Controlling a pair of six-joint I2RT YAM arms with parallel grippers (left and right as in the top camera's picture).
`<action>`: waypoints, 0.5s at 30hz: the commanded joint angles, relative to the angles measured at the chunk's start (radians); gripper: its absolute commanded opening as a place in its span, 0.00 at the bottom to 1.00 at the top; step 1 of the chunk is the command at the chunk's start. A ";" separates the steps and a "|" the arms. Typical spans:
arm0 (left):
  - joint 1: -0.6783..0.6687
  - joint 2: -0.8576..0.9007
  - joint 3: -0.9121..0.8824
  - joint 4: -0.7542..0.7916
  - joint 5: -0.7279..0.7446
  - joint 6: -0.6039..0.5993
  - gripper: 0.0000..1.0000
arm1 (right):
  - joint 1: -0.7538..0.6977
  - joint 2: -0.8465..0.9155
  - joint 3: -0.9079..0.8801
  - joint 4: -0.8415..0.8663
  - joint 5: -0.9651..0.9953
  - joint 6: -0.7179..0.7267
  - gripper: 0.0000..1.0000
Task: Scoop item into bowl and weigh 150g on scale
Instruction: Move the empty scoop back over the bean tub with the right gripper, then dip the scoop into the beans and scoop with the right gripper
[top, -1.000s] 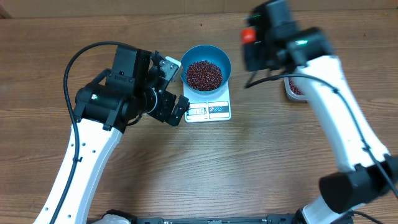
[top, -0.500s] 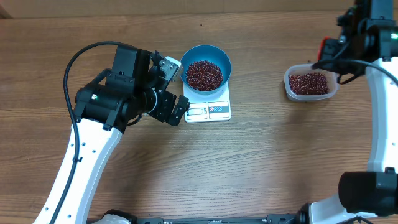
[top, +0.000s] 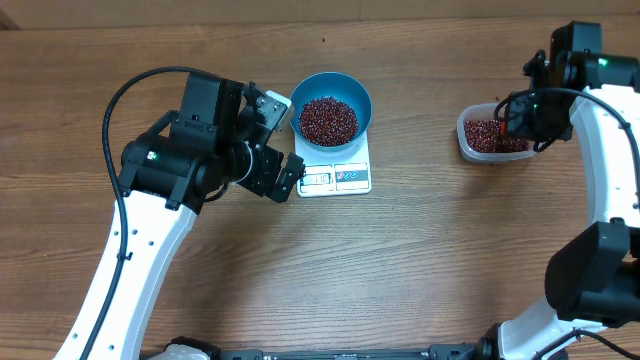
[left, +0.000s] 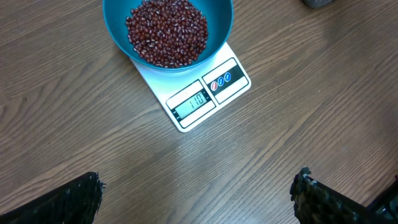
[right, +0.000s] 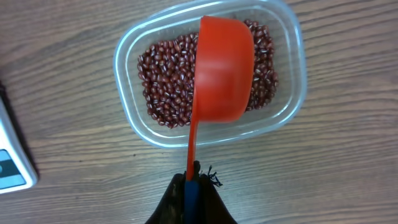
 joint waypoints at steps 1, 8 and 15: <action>-0.003 -0.005 0.019 0.000 0.009 0.019 1.00 | -0.007 0.003 -0.052 0.044 0.002 -0.033 0.04; -0.003 -0.005 0.019 0.000 0.009 0.019 1.00 | -0.006 0.006 -0.158 0.143 0.009 -0.059 0.04; -0.003 -0.005 0.019 0.000 0.009 0.019 0.99 | -0.006 0.006 -0.248 0.235 0.008 -0.081 0.04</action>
